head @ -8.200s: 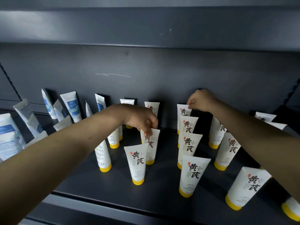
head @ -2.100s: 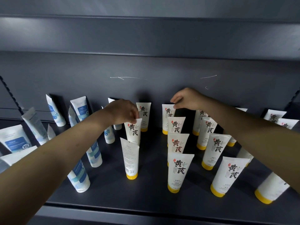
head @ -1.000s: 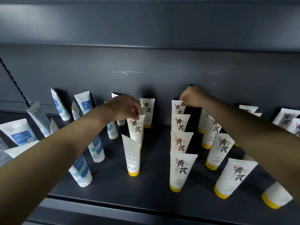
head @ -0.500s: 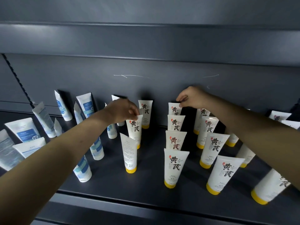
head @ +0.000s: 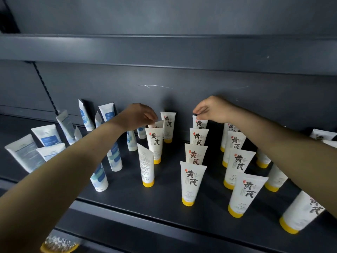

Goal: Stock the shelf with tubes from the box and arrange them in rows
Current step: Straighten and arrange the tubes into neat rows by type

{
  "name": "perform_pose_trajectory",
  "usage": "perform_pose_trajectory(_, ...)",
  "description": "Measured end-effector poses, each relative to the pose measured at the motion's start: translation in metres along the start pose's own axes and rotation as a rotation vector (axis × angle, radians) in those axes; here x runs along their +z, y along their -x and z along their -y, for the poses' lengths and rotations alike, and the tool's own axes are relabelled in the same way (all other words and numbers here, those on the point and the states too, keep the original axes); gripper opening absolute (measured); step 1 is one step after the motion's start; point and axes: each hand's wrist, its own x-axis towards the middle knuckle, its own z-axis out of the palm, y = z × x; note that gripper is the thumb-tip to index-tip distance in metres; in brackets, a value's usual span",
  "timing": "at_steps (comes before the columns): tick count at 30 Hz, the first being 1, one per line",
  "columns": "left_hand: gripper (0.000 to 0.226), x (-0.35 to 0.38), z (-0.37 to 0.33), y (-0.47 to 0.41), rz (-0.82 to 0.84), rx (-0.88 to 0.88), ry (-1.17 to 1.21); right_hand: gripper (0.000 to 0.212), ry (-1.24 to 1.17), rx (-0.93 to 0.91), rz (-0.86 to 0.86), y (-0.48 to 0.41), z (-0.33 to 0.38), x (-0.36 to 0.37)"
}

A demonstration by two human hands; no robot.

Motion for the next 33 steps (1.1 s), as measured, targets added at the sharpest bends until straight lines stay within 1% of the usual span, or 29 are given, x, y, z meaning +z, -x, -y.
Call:
perform_pose_trajectory(4,0.021,-0.003,0.012,-0.004,0.013,0.0,-0.064,0.032,0.035,-0.003,0.038,-0.01,0.011,0.005)
perform_pose_trajectory(8,0.022,-0.008,0.027,-0.02,0.125,-0.01,-0.096,0.033,0.035,0.017,0.029,-0.033,0.023,0.01)
perform_pose_trajectory(12,0.027,-0.005,0.042,-0.036,0.235,0.035,-0.069,0.039,0.148,0.019,0.102,-0.058,0.029,0.027)
perform_pose_trajectory(15,0.02,-0.002,0.05,-0.044,0.31,0.06,-0.009,0.045,0.17,0.03,0.128,-0.074,0.031,0.037)
perform_pose_trajectory(18,0.009,-0.003,0.056,-0.047,0.362,0.078,0.031,0.046,0.192,0.041,0.124,-0.088,0.038,0.045)
perform_pose_trajectory(21,0.012,-0.004,0.059,-0.05,0.34,0.079,0.011,0.038,0.233,0.062,0.118,-0.097,0.042,0.057)
perform_pose_trajectory(25,0.015,-0.005,0.059,-0.052,0.297,0.083,0.0,0.022,0.313,0.086,0.026,-0.107,0.041,0.071)
perform_pose_trajectory(29,0.011,-0.001,0.059,-0.052,0.265,0.076,0.04,0.016,0.418,0.063,-0.02,-0.114,0.037,0.074)
perform_pose_trajectory(33,0.01,0.003,0.058,-0.054,0.223,0.02,0.109,0.017,0.42,0.045,-0.081,-0.115,0.032,0.071)
